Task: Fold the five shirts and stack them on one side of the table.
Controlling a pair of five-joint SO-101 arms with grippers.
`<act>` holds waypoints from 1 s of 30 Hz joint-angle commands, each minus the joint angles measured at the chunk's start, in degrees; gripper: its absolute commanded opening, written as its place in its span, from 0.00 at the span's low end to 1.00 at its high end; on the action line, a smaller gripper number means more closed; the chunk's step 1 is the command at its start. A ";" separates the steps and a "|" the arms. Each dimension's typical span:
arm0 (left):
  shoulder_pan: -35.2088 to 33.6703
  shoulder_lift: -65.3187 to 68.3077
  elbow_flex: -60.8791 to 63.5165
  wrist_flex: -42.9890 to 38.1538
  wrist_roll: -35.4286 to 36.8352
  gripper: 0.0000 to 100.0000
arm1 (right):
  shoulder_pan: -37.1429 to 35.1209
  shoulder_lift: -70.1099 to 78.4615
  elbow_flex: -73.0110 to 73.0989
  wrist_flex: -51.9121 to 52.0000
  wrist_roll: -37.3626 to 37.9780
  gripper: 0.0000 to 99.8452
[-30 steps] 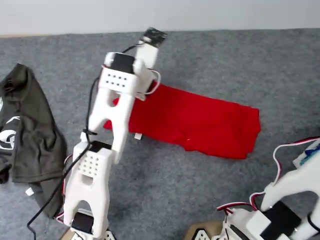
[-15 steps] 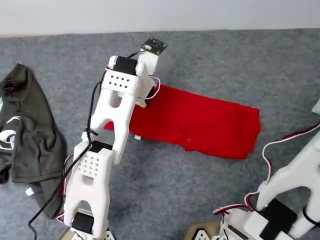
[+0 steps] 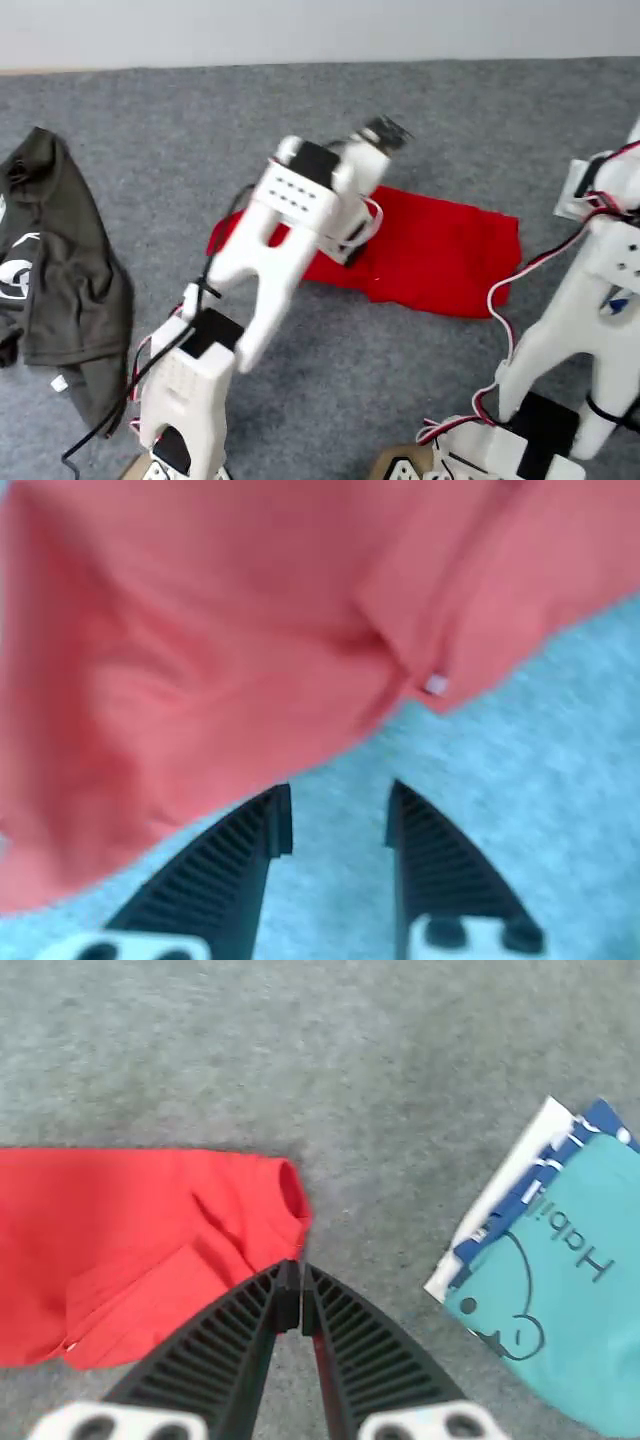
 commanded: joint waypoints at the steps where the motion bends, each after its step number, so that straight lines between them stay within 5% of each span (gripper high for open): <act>1: 4.40 -3.87 1.98 1.14 0.53 0.11 | -1.45 -1.63 -0.18 1.89 0.26 0.01; 6: 2.02 -5.45 -0.66 1.14 0.53 0.10 | -1.36 -1.63 -0.18 1.89 0.26 0.01; 13: -16.18 -4.40 -9.71 0.97 -4.31 0.10 | -1.71 -1.54 0.09 1.98 0.26 0.01; 20: -29.89 1.76 -15.96 -2.55 -7.82 0.09 | -11.47 1.71 4.13 1.89 0.18 0.01; 25: -32.53 9.05 -18.42 -4.84 -8.00 0.02 | -17.54 5.93 4.22 0.22 0.18 0.01; 30: -32.62 15.82 -21.49 0.00 -7.65 0.15 | -20.18 7.16 4.13 -0.92 0.18 0.01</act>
